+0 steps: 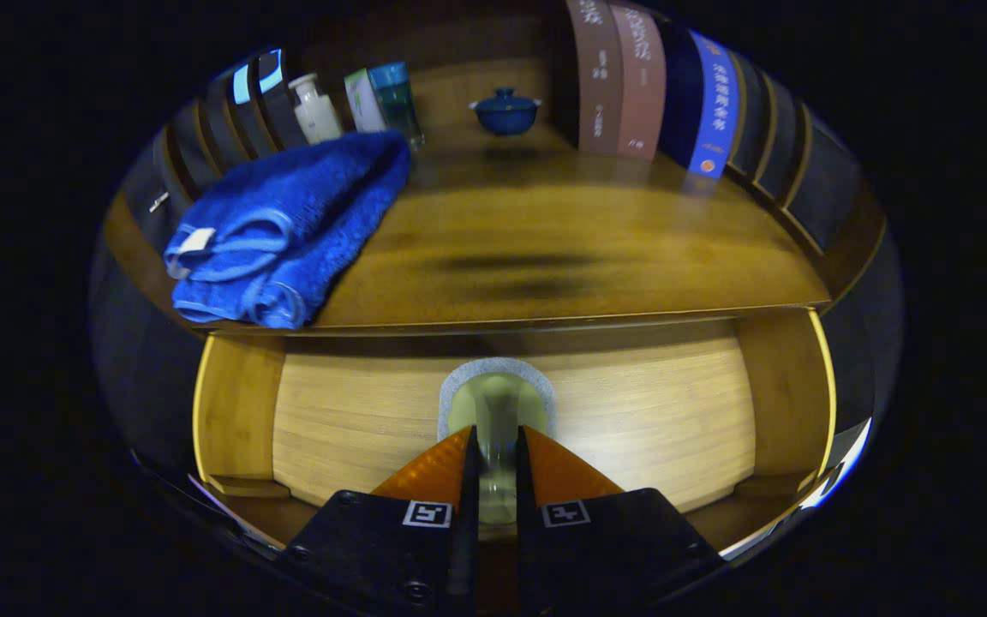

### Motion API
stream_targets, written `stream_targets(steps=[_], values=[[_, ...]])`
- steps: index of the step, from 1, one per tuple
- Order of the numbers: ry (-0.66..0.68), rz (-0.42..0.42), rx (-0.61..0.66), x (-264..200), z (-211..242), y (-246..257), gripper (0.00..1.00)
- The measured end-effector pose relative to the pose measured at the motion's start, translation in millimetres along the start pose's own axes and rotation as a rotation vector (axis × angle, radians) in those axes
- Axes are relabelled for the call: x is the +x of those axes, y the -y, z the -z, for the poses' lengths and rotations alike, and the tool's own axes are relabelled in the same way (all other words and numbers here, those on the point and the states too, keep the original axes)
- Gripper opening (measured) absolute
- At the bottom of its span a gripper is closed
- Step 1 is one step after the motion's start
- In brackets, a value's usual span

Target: Pull open the drawer, take out the items inside it, and place them on the countertop above the cabinet.

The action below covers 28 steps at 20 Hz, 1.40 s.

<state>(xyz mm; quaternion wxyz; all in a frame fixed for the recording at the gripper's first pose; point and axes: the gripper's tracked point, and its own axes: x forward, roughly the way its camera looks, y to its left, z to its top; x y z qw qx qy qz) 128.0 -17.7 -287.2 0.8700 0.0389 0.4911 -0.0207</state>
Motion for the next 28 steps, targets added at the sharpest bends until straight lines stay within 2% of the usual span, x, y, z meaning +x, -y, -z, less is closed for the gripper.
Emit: stream_targets(steps=[6,11,17,22,28], values=[[0.208,-0.048,0.007,-76.8,-39.3,-8.0,0.23],[0.331,-0.038,0.005,-89.3,-103.6,-6.0,0.23],[0.337,-0.024,0.01,-44.2,-169.6,-8.8,0.23],[0.253,-0.007,0.001,1.5,-183.9,-10.6,0.23],[0.233,0.011,-0.011,24.9,-194.2,-6.7,0.24]])
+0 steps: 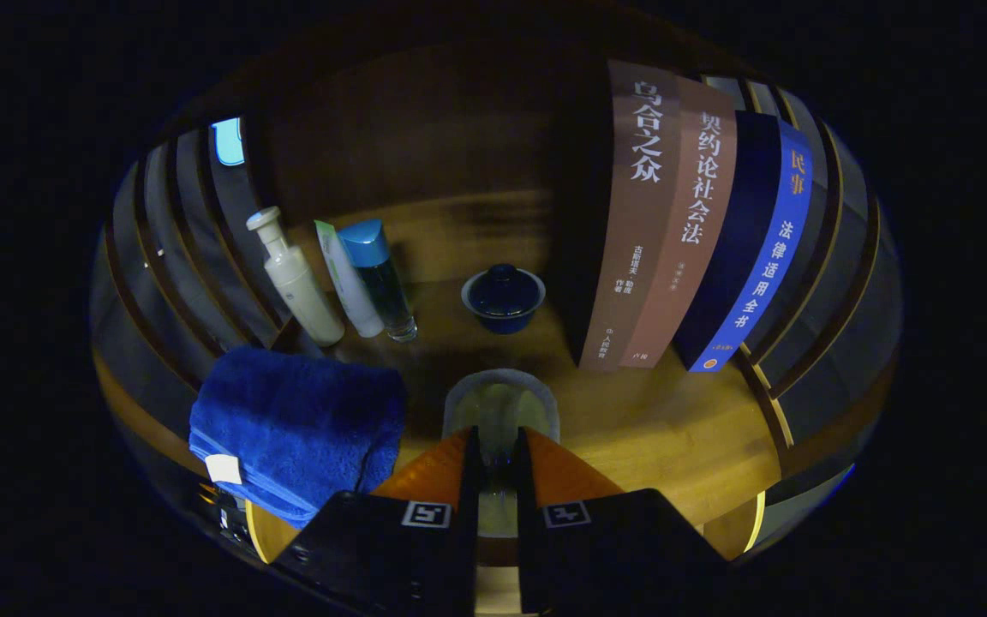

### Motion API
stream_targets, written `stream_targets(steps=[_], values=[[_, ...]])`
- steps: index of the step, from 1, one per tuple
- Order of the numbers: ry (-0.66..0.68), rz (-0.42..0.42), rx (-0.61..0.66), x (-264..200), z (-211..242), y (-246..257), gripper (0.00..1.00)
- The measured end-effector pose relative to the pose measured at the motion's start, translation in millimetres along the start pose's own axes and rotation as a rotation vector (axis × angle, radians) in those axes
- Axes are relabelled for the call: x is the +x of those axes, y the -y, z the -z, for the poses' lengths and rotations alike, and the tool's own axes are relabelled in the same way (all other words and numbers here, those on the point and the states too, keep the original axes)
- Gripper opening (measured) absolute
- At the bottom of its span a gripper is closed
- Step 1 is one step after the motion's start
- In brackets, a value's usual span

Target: Pull open the drawer, take out the items inside it, and place them on the countertop above the cabinet.

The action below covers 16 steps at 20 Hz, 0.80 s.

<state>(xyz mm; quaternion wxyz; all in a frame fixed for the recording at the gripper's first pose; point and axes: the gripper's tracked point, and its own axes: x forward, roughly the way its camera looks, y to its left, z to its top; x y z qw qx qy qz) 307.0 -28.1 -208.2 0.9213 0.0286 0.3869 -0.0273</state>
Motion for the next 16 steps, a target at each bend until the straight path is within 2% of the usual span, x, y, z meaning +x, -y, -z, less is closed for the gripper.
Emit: stream_targets(steps=[3,6,7,8,9,13,16], values=[[0.008,-0.022,0.025,2.1,-2.2,-0.5,0.35],[0.026,-0.028,0.041,-4.6,-4.0,0.9,0.89],[0.043,-0.028,0.035,-9.3,-4.8,0.0,0.89],[0.064,-0.017,0.021,-12.9,-6.6,2.7,0.96],[0.087,-0.012,0.009,-20.5,-7.4,2.3,1.0],[0.204,-0.021,0.019,-62.7,-5.8,-2.1,1.0],[0.301,-0.008,0.006,-100.0,15.4,-3.0,1.0]])
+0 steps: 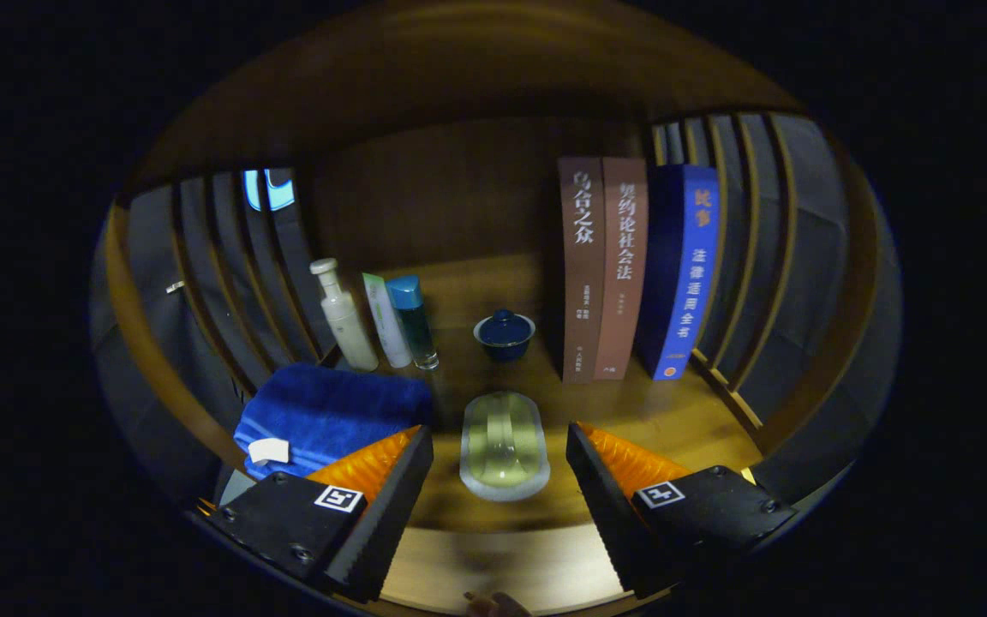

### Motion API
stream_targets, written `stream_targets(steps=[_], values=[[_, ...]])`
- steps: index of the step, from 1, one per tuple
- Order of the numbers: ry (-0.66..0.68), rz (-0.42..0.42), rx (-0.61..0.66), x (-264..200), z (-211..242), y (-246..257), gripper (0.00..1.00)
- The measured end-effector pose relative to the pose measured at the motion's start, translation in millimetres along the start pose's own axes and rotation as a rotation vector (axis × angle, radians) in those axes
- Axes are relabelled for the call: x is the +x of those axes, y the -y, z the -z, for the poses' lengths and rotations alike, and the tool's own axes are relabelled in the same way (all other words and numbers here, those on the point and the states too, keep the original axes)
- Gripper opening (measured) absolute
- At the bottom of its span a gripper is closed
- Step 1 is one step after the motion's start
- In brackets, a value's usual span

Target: Pull open the drawer, take out the items inside it, and place them on the countertop above the cabinet.

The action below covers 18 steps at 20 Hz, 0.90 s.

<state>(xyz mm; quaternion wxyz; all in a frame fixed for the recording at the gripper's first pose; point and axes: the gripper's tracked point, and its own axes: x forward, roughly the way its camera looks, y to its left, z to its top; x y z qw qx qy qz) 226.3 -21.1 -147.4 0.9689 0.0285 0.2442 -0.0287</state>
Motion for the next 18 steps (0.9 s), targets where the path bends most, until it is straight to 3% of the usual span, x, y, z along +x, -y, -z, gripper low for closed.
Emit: stream_targets(steps=[10,18], values=[[0.234,-0.054,0.034,-160.3,66.8,-11.2,0.99],[0.247,-0.038,-0.044,-198.3,169.4,-10.6,0.99]])
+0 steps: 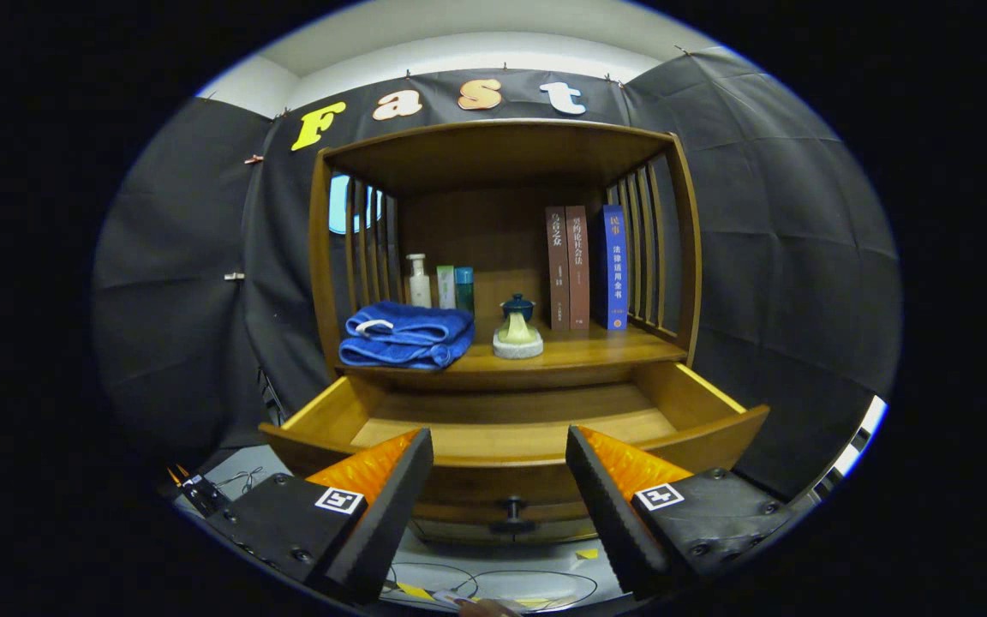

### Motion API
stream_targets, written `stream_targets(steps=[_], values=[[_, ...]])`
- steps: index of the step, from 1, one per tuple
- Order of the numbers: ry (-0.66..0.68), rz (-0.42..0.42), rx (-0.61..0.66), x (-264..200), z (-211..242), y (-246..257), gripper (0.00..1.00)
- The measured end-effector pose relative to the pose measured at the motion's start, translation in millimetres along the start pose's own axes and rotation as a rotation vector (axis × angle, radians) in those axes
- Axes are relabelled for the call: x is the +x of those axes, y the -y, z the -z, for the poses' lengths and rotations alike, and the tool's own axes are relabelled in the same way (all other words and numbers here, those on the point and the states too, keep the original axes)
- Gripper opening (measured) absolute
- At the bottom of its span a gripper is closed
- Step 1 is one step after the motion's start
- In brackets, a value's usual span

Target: Pull open the drawer, take out the items inside it, and place them on the countertop above the cabinet.

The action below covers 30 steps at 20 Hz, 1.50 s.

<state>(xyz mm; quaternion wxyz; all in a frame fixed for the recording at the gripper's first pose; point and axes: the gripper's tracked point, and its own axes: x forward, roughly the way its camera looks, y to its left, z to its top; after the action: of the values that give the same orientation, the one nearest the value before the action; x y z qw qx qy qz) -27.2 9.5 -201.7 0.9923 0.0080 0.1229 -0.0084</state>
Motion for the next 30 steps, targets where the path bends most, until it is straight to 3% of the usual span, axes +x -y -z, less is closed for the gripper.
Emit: stream_targets(steps=[4,11,22,30], values=[[-0.068,0.018,-0.005,10.2,49.1,6.4,0.99],[-0.109,0.03,-0.001,41.9,74.9,8.4,1.0],[-0.094,0.048,0.008,54.3,70.4,10.2,1.0],[-0.079,0.047,-0.003,117.6,57.9,12.6,1.0]])
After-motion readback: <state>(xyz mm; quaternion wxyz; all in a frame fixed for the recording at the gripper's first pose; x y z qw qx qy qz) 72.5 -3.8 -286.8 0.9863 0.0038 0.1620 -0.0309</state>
